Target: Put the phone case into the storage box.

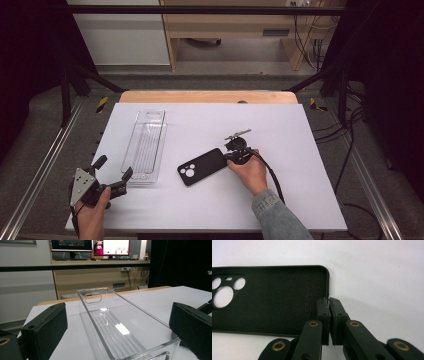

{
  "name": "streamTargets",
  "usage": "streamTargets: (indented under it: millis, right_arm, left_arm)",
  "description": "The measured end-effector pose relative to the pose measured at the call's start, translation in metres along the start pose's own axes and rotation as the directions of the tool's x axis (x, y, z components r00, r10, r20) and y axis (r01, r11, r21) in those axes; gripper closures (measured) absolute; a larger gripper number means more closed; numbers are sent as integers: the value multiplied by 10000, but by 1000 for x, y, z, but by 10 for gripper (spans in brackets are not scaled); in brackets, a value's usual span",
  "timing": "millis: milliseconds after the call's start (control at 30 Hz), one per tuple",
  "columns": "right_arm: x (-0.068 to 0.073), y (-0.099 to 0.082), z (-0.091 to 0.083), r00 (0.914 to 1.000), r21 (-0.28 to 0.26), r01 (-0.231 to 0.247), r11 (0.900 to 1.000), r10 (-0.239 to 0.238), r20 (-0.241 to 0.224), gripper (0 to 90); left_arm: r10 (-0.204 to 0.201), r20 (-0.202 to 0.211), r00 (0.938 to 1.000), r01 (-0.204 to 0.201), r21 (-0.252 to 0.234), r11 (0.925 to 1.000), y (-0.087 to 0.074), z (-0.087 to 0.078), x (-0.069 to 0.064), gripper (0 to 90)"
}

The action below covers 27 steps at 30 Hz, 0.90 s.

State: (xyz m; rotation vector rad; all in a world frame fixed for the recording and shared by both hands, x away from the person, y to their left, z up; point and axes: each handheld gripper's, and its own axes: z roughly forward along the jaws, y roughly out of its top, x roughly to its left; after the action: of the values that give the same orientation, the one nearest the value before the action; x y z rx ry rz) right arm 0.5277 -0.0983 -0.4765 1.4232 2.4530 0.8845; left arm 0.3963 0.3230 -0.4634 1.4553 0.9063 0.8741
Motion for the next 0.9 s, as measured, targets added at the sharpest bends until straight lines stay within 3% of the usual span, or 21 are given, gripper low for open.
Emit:
streamTargets:
  millis: [300, 500, 700, 900]
  right_arm:
    - [3, -1, -2, 10000, -240, -98, 9997, 98, -4, 881]
    - [6, 0, -6, 9998, -436, 102, 9990, -109, -142, 884]
    - [5, 0, -16, 9997, -1015, -209, 9946, 196, -130, 885]
    - [3, -6, -33, 9991, -1963, -415, 9797, 416, -38, 886]
  left_arm:
    - [-1, -7, 10000, 1, -1, 10000, 0, 0, 0, 12]
    - [7, -7, 10000, -7, 3, 10000, 0, 0, 0, 12]
    - [-61, -66, 10000, 61, 30, 10000, 0, 0, 1, 12]
    - [-297, -238, 9993, 298, 29, 9996, 0, -2, 3, 11]
